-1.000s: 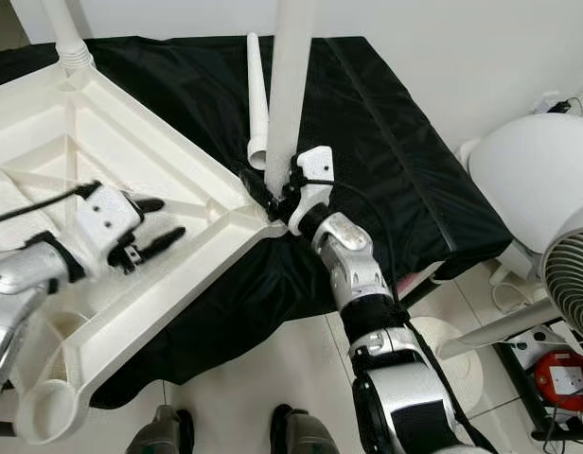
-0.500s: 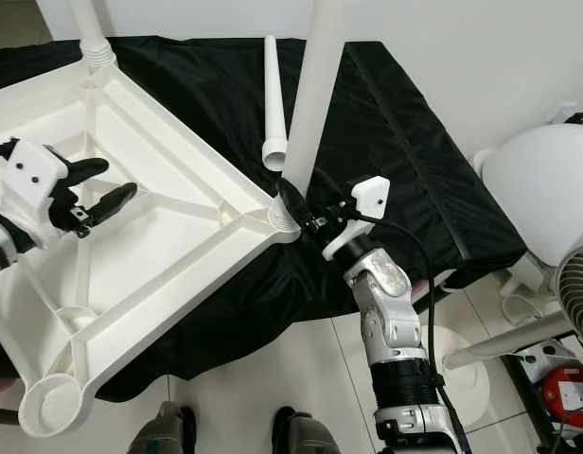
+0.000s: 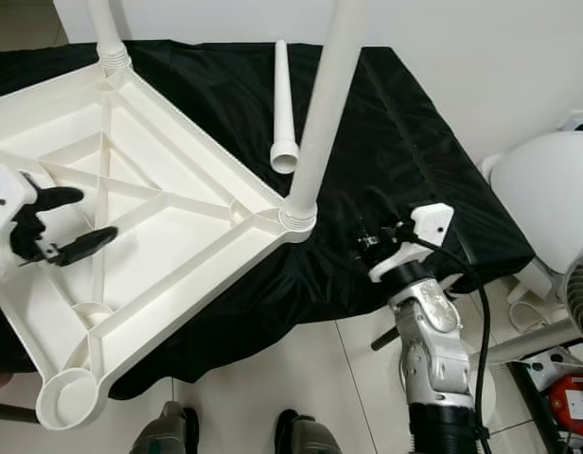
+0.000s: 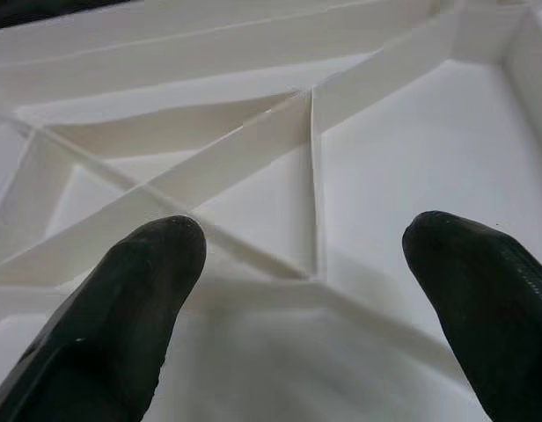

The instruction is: Building children table

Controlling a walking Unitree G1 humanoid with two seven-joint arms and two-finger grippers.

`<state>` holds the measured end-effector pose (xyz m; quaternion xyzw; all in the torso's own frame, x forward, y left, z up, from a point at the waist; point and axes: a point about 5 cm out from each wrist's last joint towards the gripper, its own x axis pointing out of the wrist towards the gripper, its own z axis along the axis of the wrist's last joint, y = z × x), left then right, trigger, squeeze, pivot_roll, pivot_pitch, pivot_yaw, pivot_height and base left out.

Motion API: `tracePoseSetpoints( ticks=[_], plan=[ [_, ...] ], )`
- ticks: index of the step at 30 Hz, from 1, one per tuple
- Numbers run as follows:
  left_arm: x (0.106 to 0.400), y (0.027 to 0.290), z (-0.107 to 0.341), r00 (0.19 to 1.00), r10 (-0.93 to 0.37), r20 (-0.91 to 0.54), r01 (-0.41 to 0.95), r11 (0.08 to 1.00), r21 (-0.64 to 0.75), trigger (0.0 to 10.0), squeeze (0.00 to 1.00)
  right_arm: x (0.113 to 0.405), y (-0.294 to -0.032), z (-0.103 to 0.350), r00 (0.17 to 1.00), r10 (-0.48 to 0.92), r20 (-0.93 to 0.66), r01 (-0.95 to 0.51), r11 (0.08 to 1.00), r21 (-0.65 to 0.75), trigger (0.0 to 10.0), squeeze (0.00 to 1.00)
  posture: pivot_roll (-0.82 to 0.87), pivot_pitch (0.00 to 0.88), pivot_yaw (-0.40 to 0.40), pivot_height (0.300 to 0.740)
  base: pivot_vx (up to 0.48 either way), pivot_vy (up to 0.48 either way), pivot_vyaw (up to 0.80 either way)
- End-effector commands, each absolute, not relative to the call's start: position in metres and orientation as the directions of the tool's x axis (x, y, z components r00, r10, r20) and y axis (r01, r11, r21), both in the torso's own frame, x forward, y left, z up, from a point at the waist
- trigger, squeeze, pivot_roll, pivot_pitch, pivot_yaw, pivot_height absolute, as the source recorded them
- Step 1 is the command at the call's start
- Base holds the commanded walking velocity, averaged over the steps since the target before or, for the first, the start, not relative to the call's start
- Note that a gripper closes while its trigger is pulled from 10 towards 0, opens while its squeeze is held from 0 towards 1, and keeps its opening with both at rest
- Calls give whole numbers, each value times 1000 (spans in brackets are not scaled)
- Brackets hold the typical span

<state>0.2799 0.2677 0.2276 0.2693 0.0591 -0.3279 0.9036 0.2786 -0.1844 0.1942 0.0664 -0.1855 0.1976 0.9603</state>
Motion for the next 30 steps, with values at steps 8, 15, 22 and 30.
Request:
tracePoseSetpoints(
  ticks=[8,15,22,30],
  plan=[
    [274,287,226,708,-556,-435,705,538,461,10000,0,271,-186,201,856,351,381,-403,913,65,10000,0,100,160,-35,740,0,0,0],
    [253,286,223,547,-634,-547,836,442,323,10000,0,270,-184,201,851,386,356,-432,900,59,10000,0,122,171,-44,740,0,0,0],
    [252,283,216,525,-632,-570,851,407,333,10000,0,270,-183,202,850,395,348,-440,896,58,10000,0,128,176,-45,740,0,0,0],
    [275,273,214,654,-588,-476,754,456,473,10000,0,272,-178,205,844,406,351,-452,890,57,10000,0,122,179,-46,740,0,0,0]
  ],
)
